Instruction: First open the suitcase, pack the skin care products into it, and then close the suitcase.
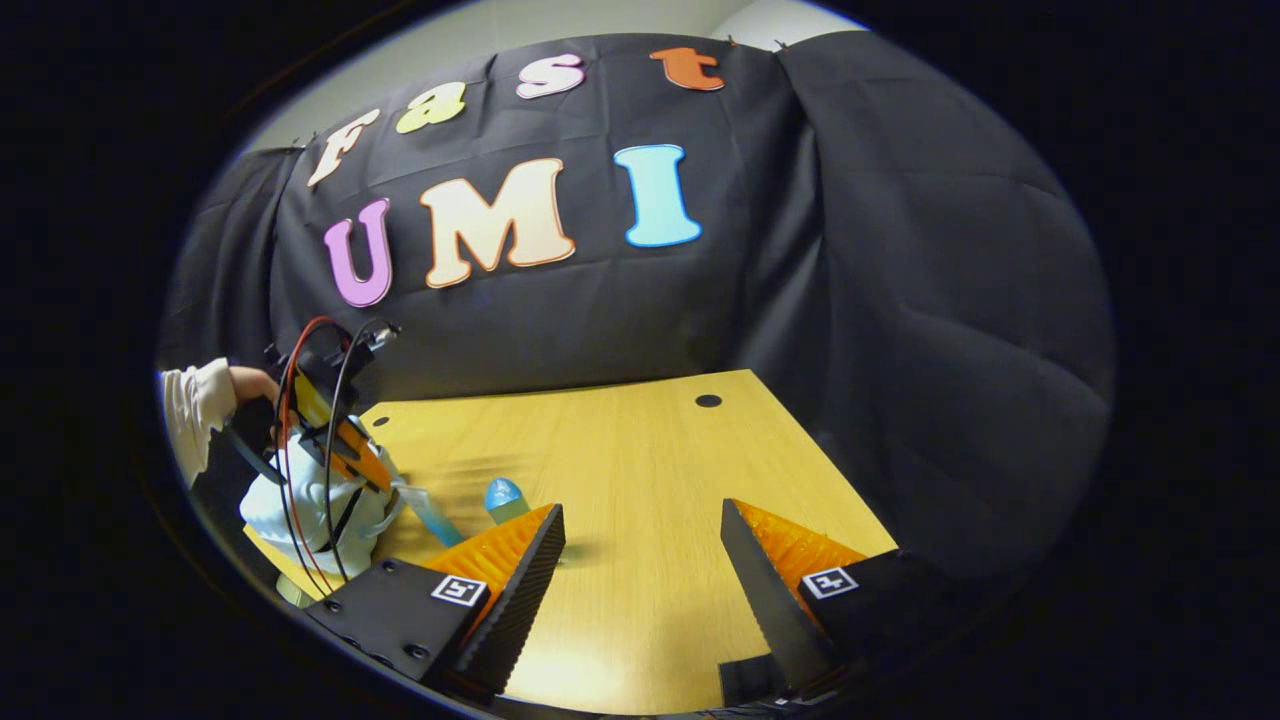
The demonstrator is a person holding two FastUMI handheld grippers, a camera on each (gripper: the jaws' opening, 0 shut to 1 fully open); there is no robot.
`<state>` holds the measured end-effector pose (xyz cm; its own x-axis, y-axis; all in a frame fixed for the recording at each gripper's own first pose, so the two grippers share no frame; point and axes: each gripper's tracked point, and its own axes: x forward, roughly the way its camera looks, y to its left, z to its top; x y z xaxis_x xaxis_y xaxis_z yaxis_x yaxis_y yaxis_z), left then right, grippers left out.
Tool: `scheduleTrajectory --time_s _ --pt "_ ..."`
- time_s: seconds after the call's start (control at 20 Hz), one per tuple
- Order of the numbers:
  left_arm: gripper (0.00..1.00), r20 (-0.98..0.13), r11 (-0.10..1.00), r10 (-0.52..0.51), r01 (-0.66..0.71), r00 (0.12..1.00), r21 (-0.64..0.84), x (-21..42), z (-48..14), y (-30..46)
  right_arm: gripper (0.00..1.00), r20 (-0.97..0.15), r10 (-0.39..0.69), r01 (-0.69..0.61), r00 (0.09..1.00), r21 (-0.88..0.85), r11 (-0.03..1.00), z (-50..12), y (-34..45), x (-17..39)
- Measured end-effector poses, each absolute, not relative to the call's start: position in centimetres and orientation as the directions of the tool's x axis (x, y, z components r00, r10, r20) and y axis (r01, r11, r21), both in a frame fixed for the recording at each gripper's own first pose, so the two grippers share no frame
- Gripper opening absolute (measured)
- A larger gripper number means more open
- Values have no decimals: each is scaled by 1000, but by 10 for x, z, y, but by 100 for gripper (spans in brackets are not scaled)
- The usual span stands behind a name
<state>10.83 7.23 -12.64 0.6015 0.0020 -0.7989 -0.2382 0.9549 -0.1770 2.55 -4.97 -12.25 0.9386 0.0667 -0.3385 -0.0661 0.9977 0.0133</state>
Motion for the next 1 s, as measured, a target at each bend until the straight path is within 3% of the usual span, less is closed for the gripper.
scheduleTrajectory --time_s 0.55,1.0 --pt "5 -568 881 -35 -243 822 -406 52 0 119 98 -360 296 -303 885 38 952 -123 34 41" --pt "5 -403 869 -15 -187 915 -458 -45 61 236 98 -297 278 -286 914 17 958 -107 131 23"
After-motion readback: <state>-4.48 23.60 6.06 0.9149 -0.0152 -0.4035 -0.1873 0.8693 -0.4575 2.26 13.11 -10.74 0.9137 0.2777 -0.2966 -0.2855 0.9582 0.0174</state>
